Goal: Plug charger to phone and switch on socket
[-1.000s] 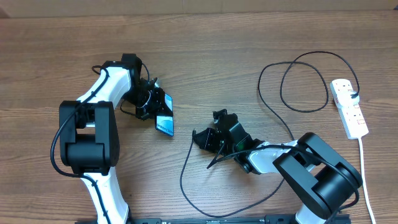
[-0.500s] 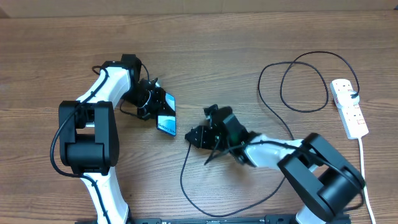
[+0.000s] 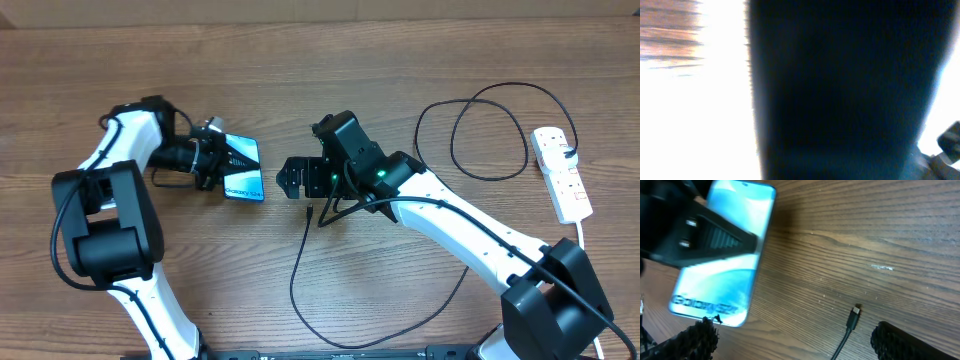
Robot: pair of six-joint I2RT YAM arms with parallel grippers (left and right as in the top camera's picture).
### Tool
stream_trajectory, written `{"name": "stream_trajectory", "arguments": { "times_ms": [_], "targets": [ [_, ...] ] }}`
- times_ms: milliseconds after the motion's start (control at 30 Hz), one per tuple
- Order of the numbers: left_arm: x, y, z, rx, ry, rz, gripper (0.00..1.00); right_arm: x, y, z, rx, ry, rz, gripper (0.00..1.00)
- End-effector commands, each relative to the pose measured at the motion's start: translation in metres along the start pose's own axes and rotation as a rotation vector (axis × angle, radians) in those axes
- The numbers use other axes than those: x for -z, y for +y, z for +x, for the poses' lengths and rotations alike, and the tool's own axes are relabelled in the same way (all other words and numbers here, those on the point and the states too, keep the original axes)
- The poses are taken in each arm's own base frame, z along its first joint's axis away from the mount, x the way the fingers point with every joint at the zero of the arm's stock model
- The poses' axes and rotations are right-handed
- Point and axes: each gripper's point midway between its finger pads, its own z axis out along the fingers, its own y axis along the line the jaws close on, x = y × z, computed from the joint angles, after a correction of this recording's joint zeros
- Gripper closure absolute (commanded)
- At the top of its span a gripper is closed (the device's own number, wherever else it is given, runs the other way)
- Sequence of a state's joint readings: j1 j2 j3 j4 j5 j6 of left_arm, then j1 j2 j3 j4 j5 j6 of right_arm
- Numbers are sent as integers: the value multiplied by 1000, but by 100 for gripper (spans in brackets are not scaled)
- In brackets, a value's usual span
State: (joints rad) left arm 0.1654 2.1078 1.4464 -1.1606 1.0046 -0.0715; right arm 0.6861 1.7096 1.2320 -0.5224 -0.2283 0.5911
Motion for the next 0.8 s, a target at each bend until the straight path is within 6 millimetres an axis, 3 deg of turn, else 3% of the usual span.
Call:
{"name": "stream_trajectory", "arguments": {
  "times_ms": [0,100,200,267,467,600,767],
  "targets": [
    [15,-34,0,-53,-15,232,96,6,3,-3,16,-5,1,12],
    [21,-31,-4,-47,-33,236,96,4,-6,8,-3,27,42,55],
    [23,-29,-5,-58,-39,231,96,-2,-28,17,-79,23,179,67],
    [23,-29,-5,-57,-39,231,96,-10,-42,25,-100,22,266,68],
    [23,-29,-4,-54,-37,231,96,-48,-52,55,-89,75,362,67],
    [22,-28,-4,-51,-35,221,96,-66,-75,69,-147,49,493,69],
    [20,-19,-1,-34,-26,173,96,-95,-78,82,-107,67,494,73]
  ]
}}
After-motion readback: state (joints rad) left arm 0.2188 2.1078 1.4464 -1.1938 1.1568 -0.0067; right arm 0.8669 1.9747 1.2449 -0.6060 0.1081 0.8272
